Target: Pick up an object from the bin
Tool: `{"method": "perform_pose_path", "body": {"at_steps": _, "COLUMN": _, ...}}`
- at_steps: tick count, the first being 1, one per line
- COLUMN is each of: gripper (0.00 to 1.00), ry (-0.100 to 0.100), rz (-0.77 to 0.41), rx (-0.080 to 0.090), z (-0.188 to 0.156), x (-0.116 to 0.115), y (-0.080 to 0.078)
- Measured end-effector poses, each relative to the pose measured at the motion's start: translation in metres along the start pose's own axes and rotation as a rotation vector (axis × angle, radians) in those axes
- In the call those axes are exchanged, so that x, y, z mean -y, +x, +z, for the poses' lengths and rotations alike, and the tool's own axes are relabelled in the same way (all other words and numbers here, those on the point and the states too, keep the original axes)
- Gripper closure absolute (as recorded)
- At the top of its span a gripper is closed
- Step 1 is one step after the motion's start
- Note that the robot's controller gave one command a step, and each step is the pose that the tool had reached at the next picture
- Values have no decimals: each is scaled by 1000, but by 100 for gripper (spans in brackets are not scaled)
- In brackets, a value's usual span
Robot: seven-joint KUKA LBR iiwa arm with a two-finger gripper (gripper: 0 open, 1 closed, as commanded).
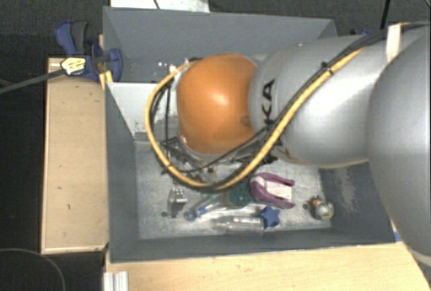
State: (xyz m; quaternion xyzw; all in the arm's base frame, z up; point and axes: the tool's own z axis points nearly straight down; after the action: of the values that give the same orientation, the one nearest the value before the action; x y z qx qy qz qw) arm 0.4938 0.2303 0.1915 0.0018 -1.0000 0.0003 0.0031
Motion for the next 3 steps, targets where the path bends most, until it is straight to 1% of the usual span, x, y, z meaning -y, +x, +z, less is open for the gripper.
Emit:
{"method": "perform_pose_path", "body": {"at_steps": 1, "gripper": 0, "ry": 1, "rz": -366, "rx": 4, "z": 96, "x": 58, "y": -5}}
{"method": "perform_pose_path", "body": {"at_steps": 2, "gripper": 0, "ry": -3, "rz": -405, "rx": 12, "z": 121, "x": 92, "y": -12}}
{"method": "perform_pose_path", "body": {"at_steps": 3, "gripper": 100, "ry": -3, "rz": -399, "rx": 18, "z": 118, "x": 90, "y": -14}}
